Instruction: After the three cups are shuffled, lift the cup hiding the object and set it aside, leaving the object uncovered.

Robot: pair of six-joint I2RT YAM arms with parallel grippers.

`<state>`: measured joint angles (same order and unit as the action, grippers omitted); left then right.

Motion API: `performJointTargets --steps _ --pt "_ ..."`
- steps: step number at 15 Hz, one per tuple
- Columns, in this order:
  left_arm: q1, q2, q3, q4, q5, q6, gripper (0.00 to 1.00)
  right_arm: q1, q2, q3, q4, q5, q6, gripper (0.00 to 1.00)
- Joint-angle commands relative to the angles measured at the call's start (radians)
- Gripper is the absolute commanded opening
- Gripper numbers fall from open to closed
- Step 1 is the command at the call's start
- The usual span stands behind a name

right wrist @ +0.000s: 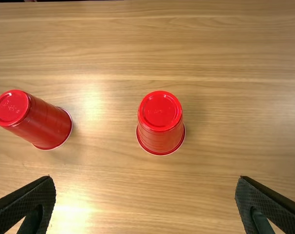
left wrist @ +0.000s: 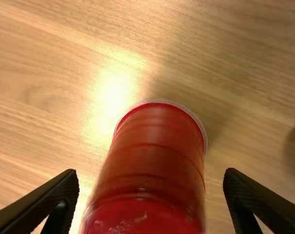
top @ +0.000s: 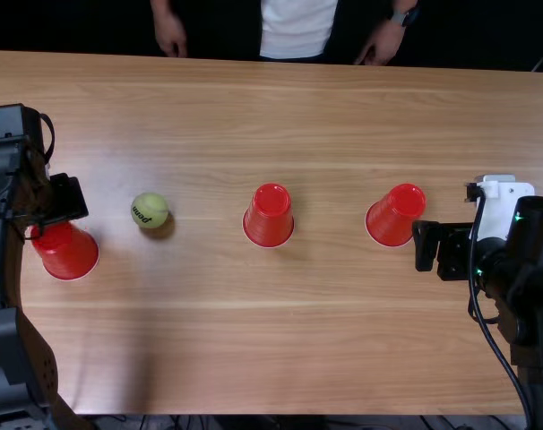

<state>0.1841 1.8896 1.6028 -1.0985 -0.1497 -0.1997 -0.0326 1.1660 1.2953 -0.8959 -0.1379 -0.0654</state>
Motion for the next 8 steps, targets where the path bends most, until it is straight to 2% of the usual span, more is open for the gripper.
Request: performJointTargets --steps 1,8 --pt "0.011 -0.014 -0.004 -0.002 0.004 -0.010 1.00 0.011 0.009 -0.002 0.004 0.002 0.007 1.00" --pt "-0.008 -0.280 0.002 -0.002 0.012 -0.006 1.00 0.016 0.003 0.015 0.000 0.000 0.003 1.00"
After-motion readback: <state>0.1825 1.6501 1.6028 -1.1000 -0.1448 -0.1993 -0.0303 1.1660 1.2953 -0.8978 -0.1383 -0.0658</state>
